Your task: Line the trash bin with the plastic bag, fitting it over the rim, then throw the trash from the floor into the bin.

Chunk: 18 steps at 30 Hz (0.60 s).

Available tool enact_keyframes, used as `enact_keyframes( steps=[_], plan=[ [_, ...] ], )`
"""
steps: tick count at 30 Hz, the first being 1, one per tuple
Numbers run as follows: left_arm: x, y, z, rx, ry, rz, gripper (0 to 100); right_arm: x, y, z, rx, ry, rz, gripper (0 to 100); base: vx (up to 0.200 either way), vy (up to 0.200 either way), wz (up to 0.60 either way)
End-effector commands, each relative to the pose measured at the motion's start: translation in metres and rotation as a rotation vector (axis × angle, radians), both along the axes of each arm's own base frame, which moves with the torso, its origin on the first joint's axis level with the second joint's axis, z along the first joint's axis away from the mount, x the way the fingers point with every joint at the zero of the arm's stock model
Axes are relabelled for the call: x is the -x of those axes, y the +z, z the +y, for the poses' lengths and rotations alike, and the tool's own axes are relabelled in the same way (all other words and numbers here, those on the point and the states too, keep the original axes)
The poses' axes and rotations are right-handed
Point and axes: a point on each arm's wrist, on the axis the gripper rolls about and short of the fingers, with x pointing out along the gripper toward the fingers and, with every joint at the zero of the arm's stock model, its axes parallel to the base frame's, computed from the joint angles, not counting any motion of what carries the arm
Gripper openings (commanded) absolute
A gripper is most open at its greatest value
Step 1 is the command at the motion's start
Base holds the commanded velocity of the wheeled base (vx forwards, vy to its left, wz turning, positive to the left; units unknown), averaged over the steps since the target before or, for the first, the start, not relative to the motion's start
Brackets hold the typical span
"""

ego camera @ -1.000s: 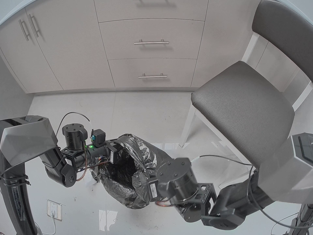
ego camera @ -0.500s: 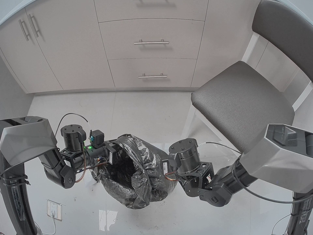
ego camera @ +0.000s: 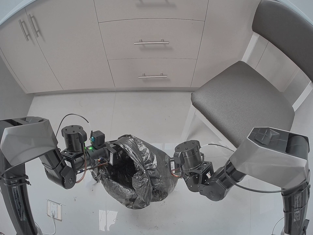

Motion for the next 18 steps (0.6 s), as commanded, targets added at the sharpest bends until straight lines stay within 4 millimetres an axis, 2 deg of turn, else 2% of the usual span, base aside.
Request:
enact_keyframes(
  steps=[1, 4, 10, 12, 14, 18],
  plan=[
    [0.0, -0.002, 0.0, -0.002, 0.001, 0.007, 0, -0.006, -0.012, -0.004, 0.02, -0.015, 0.019, 100, 0.0, 0.0, 0.0],
    [0.0, -0.001, -0.001, -0.001, -0.003, 0.0, 0, -0.005, -0.016, -0.004, 0.021, -0.007, 0.027, 100, 0.0, 0.0, 0.0],
    [0.0, -0.002, 0.0, -0.001, -0.001, 0.005, 0, 0.0, 0.001, 0.0, -0.014, 0.011, -0.012, 100, 0.0, 0.0, 0.0],
    [0.0, -0.001, 0.0, -0.002, -0.001, 0.001, 0, 0.017, 0.015, 0.001, -0.026, 0.06, -0.01, 100, 0.0, 0.0, 0.0],
    [0.0, -0.001, 0.0, 0.0, -0.001, 0.001, 0, 0.03, 0.018, -0.001, -0.03, 0.125, 0.019, 100, 0.0, 0.0, 0.0],
    [0.0, -0.001, -0.001, 0.0, -0.003, 0.001, 0, 0.042, 0.006, -0.001, -0.004, 0.157, 0.063, 100, 0.0, 0.0, 0.0]
  ],
)
